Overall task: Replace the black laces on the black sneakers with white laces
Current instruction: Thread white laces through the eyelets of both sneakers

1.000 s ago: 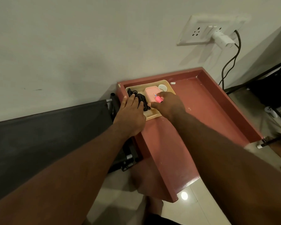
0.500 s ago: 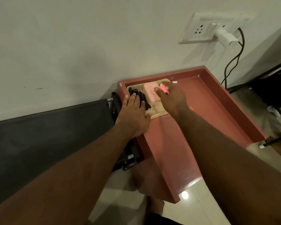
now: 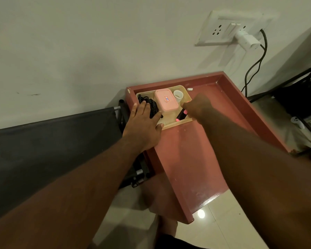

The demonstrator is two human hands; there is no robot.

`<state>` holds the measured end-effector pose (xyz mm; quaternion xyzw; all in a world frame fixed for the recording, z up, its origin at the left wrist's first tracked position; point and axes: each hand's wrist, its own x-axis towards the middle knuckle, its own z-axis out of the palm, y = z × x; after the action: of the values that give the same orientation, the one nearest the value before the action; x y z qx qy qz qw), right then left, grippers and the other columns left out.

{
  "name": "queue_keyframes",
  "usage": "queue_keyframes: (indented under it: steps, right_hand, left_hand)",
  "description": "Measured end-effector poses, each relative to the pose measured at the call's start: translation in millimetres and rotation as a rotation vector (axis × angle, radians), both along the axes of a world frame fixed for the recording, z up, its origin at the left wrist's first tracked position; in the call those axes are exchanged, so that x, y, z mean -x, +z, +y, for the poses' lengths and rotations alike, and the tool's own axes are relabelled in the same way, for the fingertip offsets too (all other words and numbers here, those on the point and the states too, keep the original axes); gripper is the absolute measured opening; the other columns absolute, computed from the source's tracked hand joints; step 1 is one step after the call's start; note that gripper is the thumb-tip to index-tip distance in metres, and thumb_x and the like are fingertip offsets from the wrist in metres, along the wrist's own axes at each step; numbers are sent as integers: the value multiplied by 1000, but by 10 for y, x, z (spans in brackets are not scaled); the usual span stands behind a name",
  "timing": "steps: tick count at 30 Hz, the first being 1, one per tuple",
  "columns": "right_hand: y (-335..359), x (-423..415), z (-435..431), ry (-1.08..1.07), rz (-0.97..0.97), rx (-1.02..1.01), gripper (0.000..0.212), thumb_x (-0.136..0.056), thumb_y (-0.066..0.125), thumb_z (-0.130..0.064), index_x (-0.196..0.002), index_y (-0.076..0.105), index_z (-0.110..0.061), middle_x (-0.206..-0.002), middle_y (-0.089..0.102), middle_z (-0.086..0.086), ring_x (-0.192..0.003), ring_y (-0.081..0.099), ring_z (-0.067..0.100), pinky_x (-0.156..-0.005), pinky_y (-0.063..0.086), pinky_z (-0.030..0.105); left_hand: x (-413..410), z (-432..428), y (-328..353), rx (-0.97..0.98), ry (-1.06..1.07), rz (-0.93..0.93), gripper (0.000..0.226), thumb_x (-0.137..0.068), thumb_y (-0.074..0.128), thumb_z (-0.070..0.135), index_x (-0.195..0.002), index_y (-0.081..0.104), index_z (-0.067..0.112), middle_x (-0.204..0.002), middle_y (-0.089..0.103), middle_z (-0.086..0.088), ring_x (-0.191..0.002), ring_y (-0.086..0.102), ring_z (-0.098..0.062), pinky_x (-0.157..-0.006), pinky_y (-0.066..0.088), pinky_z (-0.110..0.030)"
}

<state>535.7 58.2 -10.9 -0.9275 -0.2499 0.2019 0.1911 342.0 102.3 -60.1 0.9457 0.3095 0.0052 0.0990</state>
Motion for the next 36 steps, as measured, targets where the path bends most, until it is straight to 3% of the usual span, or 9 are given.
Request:
queue_keyframes:
  steps: [5,11,18,20,22,25,27,31,36]
  right_hand:
    - [-11,-43,-23,155,-226,226,33,-92,67,-38,-105,61,-8,-94,54,6,-98,61,28,-72,42,33]
    - [33,-23,14,443,-227,373,34,-87,71,-39,-70,55,-15,-79,58,6,-80,54,23,-63,38,31]
    - [-25,60,10,433,-192,350,39,-81,77,-41,-66,50,-17,-70,52,2,-75,53,20,-50,31,27]
    - [19,79,16,433,-173,337,30,-81,78,-37,-76,59,-14,-75,56,3,-79,55,21,-55,38,28]
    - [99,80,18,419,-130,318,42,-78,81,-33,-105,65,-6,-91,66,9,-81,62,24,-64,51,33]
    - [177,124,44,412,-15,173,77,-81,81,-35,-142,44,-6,-111,63,10,-70,64,23,-64,55,37]
    - [165,153,71,430,-4,97,84,-81,80,-38,-148,39,-12,-126,58,8,-75,65,22,-65,55,35]
    - [97,188,108,492,-45,108,84,-81,81,-37,-149,38,-11,-141,54,10,-111,61,27,-90,54,41]
    - [144,-36,114,384,-28,-1,50,-92,68,-41,-132,56,-15,-118,64,3,-83,67,26,-63,49,29]
  left_hand:
    - [-4,-21,6,1,7,-4,57,-103,22,49,-156,21,28,-163,11,-16,-152,-2,-30,-122,-10,-47]
    - [0,-30,19,-6,13,-5,57,-103,22,49,-155,23,27,-163,12,-16,-152,-1,-30,-122,-7,-47]
    - [-10,-29,30,-5,13,24,58,-103,21,50,-155,24,26,-163,11,-15,-152,-2,-30,-122,-7,-48]
    - [-8,-30,28,-7,16,23,58,-102,21,50,-155,25,25,-163,11,-15,-152,-2,-29,-122,-7,-48]
    - [-11,-33,29,-6,16,23,58,-102,21,50,-155,25,25,-163,11,-15,-152,-2,-29,-122,-7,-48]
    - [-13,-30,31,-6,18,22,59,-102,21,49,-155,24,23,-163,11,-16,-152,-2,-30,-122,-6,-48]
    - [-12,-31,38,-8,19,25,61,-102,22,50,-156,23,21,-163,11,-15,-152,-1,-29,-122,-6,-48]
    - [-29,-37,30,-13,24,34,64,-102,22,50,-156,21,16,-164,12,-13,-152,0,-28,-123,-4,-48]
    - [-31,-31,-8,-19,27,-7,64,-102,23,49,-158,13,18,-163,13,-13,-152,1,-28,-123,-4,-48]
